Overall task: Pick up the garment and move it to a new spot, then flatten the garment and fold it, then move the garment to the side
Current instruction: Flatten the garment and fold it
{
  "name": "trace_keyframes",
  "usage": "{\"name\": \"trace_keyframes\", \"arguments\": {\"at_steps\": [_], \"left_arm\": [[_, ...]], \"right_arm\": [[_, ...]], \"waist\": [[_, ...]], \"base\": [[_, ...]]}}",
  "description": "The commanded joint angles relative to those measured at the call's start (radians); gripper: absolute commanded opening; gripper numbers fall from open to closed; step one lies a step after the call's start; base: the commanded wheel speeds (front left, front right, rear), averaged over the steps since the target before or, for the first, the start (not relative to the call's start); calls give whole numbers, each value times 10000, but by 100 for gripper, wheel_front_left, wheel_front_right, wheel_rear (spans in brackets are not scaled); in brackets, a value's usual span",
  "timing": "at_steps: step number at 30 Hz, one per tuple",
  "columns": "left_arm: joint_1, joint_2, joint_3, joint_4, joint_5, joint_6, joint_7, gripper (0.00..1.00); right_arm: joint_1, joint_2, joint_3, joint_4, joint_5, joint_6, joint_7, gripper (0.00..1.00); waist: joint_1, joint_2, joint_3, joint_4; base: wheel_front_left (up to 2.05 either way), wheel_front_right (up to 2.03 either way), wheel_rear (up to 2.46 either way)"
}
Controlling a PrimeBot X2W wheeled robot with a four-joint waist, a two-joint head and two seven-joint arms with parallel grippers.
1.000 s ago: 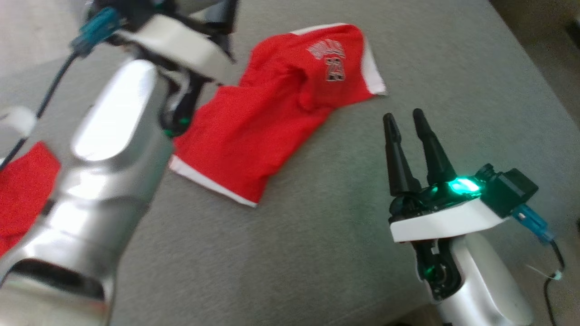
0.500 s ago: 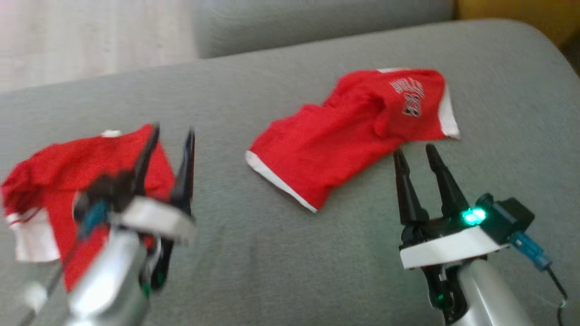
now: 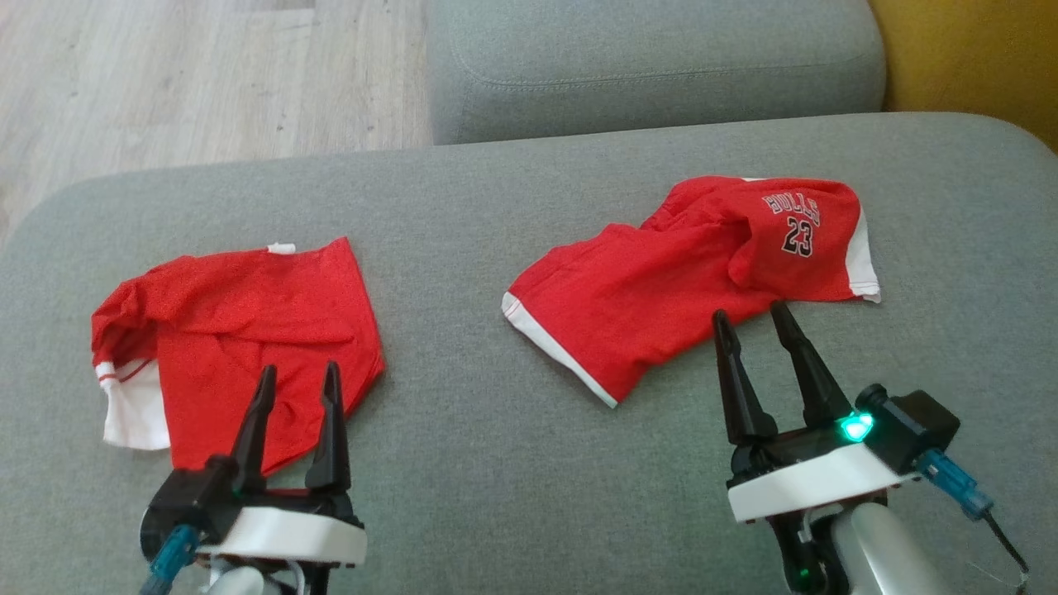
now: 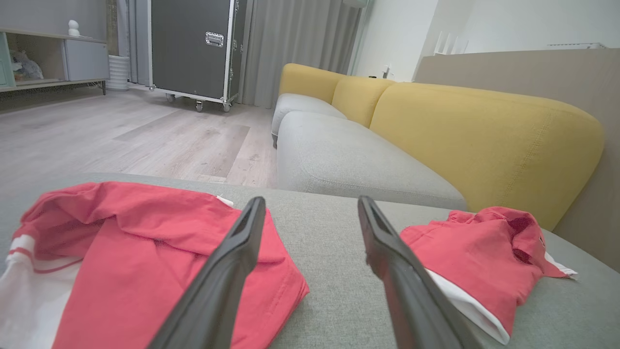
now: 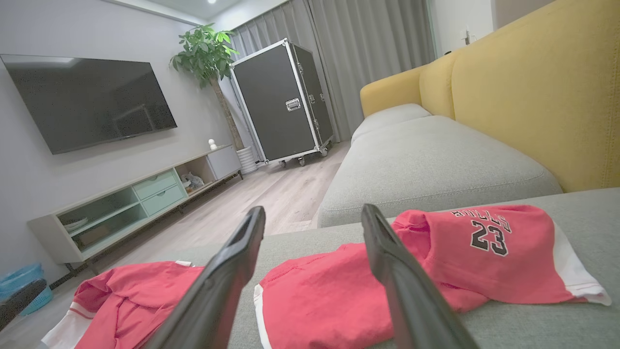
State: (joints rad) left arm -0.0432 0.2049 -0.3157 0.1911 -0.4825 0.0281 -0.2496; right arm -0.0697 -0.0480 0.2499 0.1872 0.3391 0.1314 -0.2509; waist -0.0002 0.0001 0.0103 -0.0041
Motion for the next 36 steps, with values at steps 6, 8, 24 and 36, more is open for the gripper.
{"name": "trace_keyframes", "arguments": {"at_steps": [6, 8, 24, 36], "left_arm": [[-531, -381, 728, -308, 387, -354, -121, 100], [-624, -511, 774, -239, 497, -490, -121, 100], [-2038, -1455, 515, 446, 698, -1307, -122, 100], [-2162, -1542, 189, 586, 565, -1416, -122, 100]], "right_arm": [[-587, -22, 212, -244, -510, -7, -109, 100], [-852, -22, 478, 12, -790, -7, -109, 100], [-5013, -22, 2159, 5116, -2594, -7, 2450, 100], [-6162, -22, 2087, 7365, -3013, -7, 3280, 100]], "waist": [[2, -1, 352, 309], [2, -1, 525, 469], [2, -1, 1890, 2475], [2, -1, 2155, 3177]], "base": [[0, 0, 0], [0, 0, 0], [0, 0, 0], [0, 0, 0]]}}
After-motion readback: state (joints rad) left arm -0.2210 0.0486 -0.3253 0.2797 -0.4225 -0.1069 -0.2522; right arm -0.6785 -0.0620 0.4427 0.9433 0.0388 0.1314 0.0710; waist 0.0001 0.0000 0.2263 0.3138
